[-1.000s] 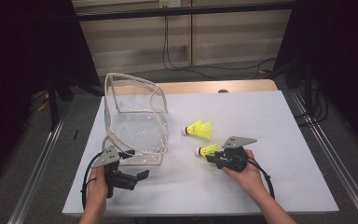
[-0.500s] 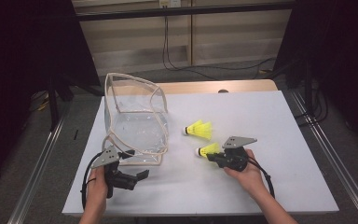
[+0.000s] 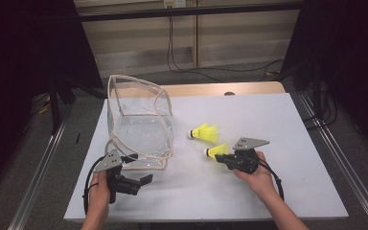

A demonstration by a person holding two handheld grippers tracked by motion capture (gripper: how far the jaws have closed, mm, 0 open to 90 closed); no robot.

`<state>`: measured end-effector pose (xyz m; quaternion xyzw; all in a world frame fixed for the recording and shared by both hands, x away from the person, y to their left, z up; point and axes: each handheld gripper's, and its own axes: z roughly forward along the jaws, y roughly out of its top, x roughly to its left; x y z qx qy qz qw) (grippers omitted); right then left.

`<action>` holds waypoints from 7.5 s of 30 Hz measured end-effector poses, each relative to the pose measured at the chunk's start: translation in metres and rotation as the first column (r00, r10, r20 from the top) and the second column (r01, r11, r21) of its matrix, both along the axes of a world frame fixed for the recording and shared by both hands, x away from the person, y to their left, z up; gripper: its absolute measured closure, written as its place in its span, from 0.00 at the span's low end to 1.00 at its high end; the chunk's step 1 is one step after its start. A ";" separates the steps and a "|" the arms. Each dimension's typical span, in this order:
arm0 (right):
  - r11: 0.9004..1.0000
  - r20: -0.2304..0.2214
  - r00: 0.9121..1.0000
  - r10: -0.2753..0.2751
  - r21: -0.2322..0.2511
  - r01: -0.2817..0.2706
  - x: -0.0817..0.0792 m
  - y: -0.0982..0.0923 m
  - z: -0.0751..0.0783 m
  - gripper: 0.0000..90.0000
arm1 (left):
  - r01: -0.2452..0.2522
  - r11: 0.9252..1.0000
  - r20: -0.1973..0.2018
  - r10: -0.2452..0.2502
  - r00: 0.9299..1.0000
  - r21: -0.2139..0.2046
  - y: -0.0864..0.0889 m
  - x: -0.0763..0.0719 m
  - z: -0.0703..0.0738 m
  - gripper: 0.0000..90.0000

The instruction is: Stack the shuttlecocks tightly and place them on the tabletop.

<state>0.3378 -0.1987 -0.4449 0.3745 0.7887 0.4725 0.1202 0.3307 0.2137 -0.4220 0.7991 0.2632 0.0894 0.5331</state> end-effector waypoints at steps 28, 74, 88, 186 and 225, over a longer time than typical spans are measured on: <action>1.000 0.030 0.999 -0.030 -0.002 0.030 0.006 -0.011 0.012 0.99 | 0.003 1.000 -0.001 -0.003 1.000 0.005 0.000 0.000 0.000 0.04; 0.995 0.034 0.994 -0.101 0.000 0.101 0.024 -0.031 0.020 0.99 | -0.003 1.000 0.002 0.003 1.000 0.002 0.002 0.000 0.000 0.04; 0.995 0.037 0.995 -0.097 0.001 0.097 0.020 -0.038 0.023 0.99 | -0.002 1.000 -0.001 0.002 1.000 0.000 0.001 0.000 0.000 0.04; 0.989 0.048 0.988 -0.145 -0.032 0.147 0.065 -0.004 0.005 0.99 | 0.001 1.000 -0.003 -0.001 1.000 0.004 0.000 0.001 -0.001 0.04; 0.992 0.010 0.992 -0.122 -0.018 0.122 0.072 0.001 -0.006 0.99 | 0.000 1.000 -0.005 0.000 1.000 0.007 0.000 0.001 -0.002 0.04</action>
